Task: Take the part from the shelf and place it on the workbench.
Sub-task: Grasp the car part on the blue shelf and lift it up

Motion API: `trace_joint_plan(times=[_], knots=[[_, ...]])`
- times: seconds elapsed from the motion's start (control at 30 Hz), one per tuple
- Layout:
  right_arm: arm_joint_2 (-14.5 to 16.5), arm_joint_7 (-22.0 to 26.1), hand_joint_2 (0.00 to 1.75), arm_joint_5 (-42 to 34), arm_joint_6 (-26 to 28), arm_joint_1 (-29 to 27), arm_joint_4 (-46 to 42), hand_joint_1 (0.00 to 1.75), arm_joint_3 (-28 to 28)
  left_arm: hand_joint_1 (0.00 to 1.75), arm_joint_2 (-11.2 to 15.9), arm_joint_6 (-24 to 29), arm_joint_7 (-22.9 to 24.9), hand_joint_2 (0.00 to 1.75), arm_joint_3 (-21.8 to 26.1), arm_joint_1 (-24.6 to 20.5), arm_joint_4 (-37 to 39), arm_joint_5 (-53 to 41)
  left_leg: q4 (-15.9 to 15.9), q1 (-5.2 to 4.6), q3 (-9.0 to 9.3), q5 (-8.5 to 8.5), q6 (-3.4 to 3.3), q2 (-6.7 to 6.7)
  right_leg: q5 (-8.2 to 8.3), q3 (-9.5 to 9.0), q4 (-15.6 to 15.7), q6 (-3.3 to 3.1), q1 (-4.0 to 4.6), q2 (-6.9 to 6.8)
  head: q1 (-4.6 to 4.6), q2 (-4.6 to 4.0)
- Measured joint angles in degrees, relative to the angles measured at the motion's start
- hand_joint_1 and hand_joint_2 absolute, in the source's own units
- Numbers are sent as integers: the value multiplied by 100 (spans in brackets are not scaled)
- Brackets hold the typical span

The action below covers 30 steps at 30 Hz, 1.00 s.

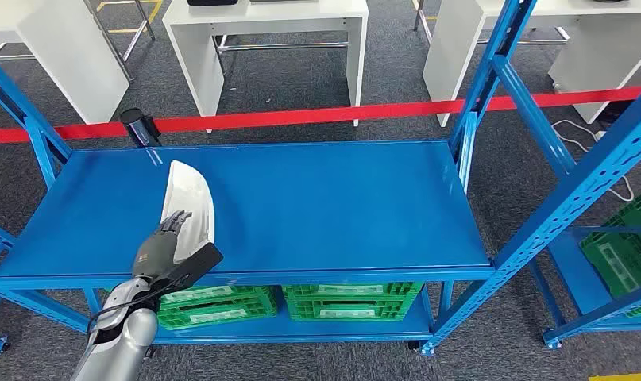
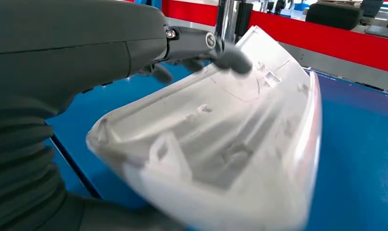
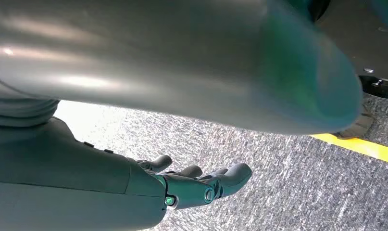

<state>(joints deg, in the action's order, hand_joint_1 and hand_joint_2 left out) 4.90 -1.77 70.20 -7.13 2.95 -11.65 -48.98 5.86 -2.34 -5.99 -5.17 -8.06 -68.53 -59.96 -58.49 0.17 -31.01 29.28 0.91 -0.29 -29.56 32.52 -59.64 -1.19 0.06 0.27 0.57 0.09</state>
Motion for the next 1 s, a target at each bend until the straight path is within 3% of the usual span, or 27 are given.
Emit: trace_joint_plan(times=[0.1, 0.67, 1.0], knots=[[0, 0, 0, 0, 0, 0, 0, 0, -2, 175, -1, 5, -6, 175, -15, -9, 25, -4, 0, 0, 0, 0, 0, 0, 0, 0, 0, 0, 0, 0, 0, 0], [16, 81, 0, 11, 66, -1, 0, 0, -90, 175, 8, 209, -180, 175, -50, -95, 50, -54, 1, -1, 24, 1, -1, -3, -1, -28, 1, 0, -1, -3, 0, 0], [15, 93, 0, 50, 63, 3, 0, 0, -98, 175, -47, 595, -543, 175, -62, 81, -491, 68, 1, -1, 23, 1, -1, -3, -1, -24, 1, 0, -1, -1, 0, 0]])
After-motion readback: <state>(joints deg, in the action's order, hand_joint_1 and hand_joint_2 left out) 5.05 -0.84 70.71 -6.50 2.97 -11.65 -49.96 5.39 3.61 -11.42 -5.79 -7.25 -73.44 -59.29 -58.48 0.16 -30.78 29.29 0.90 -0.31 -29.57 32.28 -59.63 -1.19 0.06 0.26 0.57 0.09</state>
